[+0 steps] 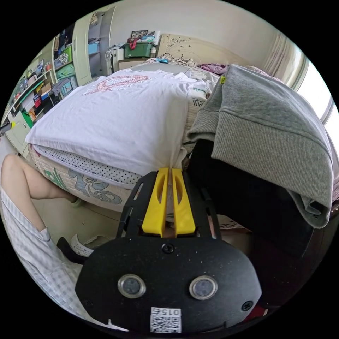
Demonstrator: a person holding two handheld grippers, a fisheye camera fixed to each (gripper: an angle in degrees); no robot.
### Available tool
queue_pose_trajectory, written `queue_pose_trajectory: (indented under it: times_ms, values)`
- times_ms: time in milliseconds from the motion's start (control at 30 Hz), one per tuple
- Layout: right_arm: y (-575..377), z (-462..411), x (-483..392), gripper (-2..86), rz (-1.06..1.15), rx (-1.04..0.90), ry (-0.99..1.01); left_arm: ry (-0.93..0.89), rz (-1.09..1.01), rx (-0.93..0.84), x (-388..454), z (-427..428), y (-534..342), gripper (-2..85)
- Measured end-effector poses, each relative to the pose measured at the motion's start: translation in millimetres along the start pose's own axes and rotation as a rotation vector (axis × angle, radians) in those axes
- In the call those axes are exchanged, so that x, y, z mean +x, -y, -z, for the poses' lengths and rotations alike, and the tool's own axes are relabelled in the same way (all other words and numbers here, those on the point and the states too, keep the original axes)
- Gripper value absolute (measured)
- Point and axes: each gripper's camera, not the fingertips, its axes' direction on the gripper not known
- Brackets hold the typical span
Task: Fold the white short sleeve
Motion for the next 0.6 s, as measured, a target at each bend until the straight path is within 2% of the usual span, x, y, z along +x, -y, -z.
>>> queue_pose_trajectory:
  times_ms: [167,433,600]
  values:
    - [-8,-4,5,0.4,0.002,0.030,-0.012,-0.005,-0.047,0.128,25,28,3,0.6]
    - [-16,-8,17,0.4,0.000,0.045,-0.004,-0.137,-0.083,0.070,65,-29,15,0.6]
    - [-21,-9,37,0.4,-0.064,0.049,0.075,-0.107,-0.031,0.024,70,-64,21,0.4]
